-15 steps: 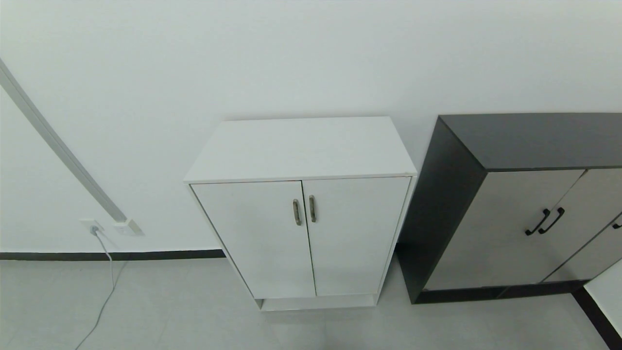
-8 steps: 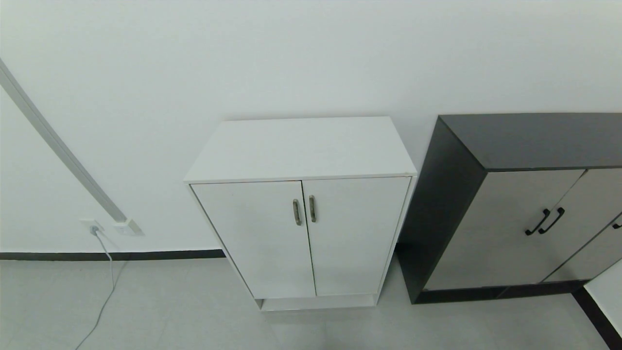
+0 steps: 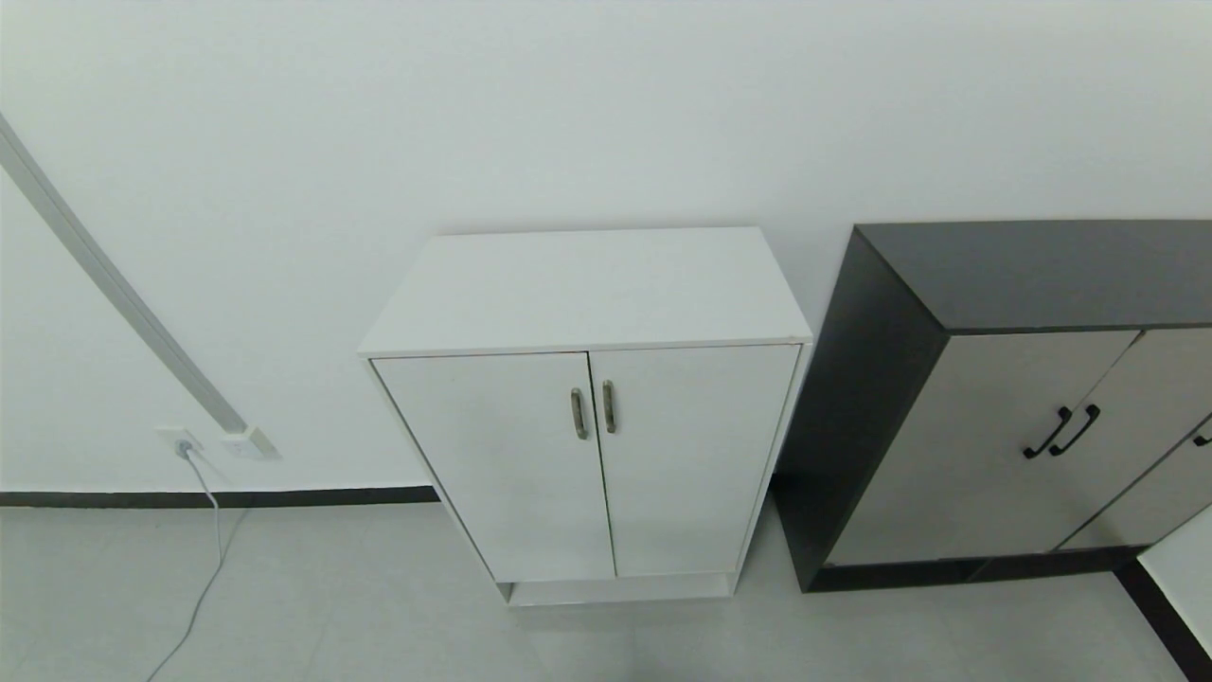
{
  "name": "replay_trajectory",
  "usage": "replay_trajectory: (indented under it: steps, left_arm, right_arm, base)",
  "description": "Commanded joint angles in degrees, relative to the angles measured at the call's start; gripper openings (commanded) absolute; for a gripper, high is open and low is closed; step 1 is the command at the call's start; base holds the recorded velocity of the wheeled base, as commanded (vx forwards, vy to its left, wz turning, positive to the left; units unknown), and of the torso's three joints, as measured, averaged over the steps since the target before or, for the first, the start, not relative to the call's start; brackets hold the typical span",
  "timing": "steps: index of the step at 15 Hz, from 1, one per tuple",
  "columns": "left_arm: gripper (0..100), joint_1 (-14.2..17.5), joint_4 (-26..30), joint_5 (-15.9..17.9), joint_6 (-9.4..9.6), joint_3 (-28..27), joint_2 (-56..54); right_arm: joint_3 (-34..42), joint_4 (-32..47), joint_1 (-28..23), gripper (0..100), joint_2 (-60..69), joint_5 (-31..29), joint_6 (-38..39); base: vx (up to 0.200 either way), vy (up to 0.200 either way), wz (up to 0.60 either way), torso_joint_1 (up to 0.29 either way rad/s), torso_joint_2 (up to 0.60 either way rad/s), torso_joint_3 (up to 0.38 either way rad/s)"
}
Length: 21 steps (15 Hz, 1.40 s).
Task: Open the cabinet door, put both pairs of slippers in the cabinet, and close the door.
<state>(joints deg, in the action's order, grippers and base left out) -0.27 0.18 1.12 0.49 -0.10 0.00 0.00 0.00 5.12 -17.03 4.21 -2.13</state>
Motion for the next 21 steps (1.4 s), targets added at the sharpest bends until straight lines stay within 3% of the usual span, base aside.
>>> replay_trajectory:
  steps: [1, 5, 12, 16, 21]
  left_arm:
    - [0, 0.0, 0.0, 0.0, 0.04, 0.0, 0.0]
    - [0, 0.0, 0.0, 0.0, -0.05, 0.0, 0.0]
    - [0, 0.0, 0.0, -0.1, -0.05, 0.0, 0.0]
    - [0, 0.0, 0.0, -0.2, -0.22, 0.0, 0.0]
    - [0, 0.0, 0.0, -0.2, -0.31, 0.0, 0.0]
  right_arm:
    - [0.0, 0.0, -2.5, 0, 4.4, 0.0, 0.0]
    - [0.0, 0.0, -5.3, 0, 9.7, 0.0, 0.9]
    - [0.0, -0.1, -5.4, 0, 17.0, -0.1, 1.8]
    - [0.0, -0.6, -5.4, 0, 17.0, -6.3, 6.4]
    - [0.0, -0.6, -5.4, 0, 17.0, -6.2, 5.9]
  base:
    - [0.000, 0.000, 0.00, 0.000, 0.00, 0.000]
    - [0.000, 0.000, 0.00, 0.000, 0.00, 0.000]
    - [0.000, 0.000, 0.00, 0.000, 0.00, 0.000]
    - [0.000, 0.000, 0.00, 0.000, 0.00, 0.000]
    - [0.000, 0.000, 0.00, 0.000, 0.00, 0.000]
